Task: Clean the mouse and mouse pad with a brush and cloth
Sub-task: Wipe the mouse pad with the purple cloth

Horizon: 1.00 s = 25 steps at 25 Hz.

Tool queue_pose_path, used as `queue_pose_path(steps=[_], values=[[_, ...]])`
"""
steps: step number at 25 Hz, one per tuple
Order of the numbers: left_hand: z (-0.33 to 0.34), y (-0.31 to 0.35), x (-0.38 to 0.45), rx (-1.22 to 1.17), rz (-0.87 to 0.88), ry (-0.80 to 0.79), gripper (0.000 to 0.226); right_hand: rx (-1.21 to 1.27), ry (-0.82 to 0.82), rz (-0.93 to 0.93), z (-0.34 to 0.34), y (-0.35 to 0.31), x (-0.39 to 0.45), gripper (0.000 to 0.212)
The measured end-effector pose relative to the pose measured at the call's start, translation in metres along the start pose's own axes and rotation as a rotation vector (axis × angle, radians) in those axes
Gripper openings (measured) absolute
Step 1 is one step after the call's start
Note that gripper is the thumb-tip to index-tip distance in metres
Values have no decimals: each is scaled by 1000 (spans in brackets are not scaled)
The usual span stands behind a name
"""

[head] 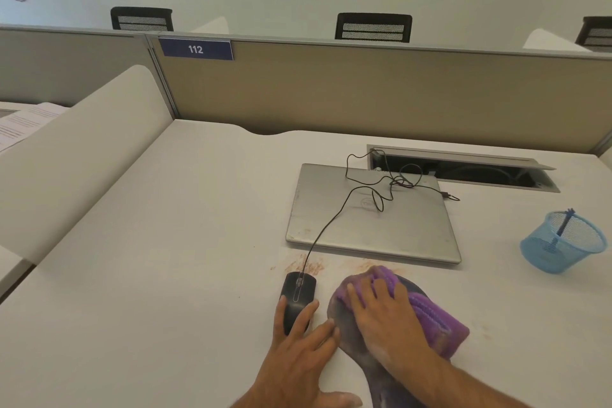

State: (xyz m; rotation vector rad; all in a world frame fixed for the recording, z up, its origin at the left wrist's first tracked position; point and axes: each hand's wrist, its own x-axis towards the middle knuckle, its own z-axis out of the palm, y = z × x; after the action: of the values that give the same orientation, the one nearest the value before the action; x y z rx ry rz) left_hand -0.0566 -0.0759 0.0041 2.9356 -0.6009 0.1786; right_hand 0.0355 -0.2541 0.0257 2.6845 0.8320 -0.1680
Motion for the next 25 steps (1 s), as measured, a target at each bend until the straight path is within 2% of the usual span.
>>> queue_pose_path(steps=[2, 5, 16, 21, 25], values=[[3, 0, -1, -20, 3, 43, 86, -24, -10, 70, -3, 18, 6, 59], [4, 0, -1, -14, 2, 35, 85, -51, 23, 74, 2, 36, 4, 63], [1, 1, 0, -5, -22, 33, 77, -23, 1, 139, 10, 41, 1, 65], [2, -1, 0, 13, -30, 20, 76, 227, -2, 232, 7, 50, 4, 65], [5, -1, -1, -6, -34, 52, 77, 242, 4, 174, 5, 28, 4, 64]])
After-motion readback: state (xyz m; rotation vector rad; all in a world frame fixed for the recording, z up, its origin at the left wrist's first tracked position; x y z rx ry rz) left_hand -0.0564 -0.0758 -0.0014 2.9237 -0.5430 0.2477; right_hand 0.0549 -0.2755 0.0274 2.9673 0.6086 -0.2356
